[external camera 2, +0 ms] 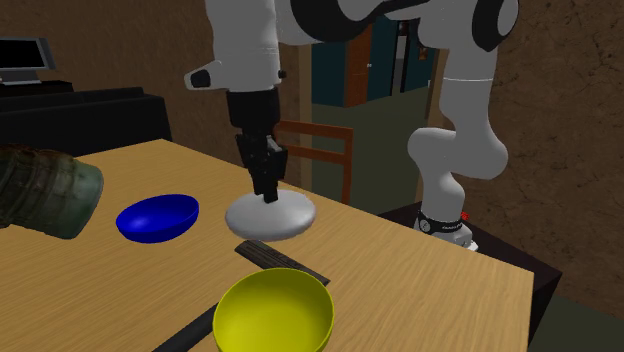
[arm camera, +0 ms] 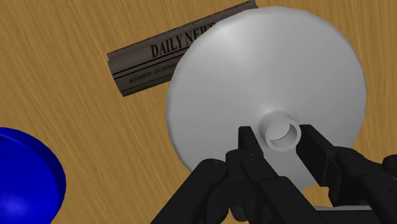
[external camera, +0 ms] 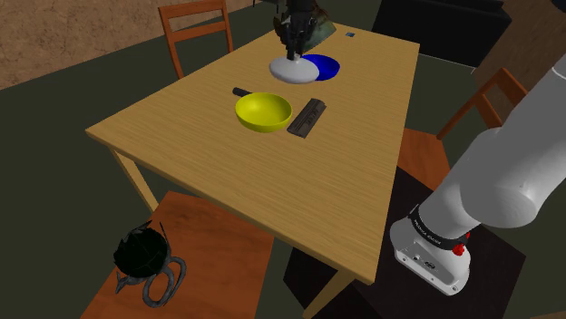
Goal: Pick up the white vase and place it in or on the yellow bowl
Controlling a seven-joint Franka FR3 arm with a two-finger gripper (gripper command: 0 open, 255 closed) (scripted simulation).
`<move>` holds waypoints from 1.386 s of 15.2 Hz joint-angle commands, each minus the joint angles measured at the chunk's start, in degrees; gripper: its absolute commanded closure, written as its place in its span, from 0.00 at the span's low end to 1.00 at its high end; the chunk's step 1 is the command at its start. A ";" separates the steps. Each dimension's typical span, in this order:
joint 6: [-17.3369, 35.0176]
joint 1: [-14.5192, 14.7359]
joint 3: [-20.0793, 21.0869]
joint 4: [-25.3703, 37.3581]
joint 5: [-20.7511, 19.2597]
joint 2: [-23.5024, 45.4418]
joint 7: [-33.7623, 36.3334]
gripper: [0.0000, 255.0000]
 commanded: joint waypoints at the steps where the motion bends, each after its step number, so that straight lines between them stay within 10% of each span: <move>1: -0.96 1.23 1.18 3.71 0.45 2.66 2.45 1.00; 5: -3.56 3.75 3.32 13.07 1.03 9.22 7.25 1.00; 21: 8.49 3.90 3.41 1.78 1.28 10.00 6.64 1.00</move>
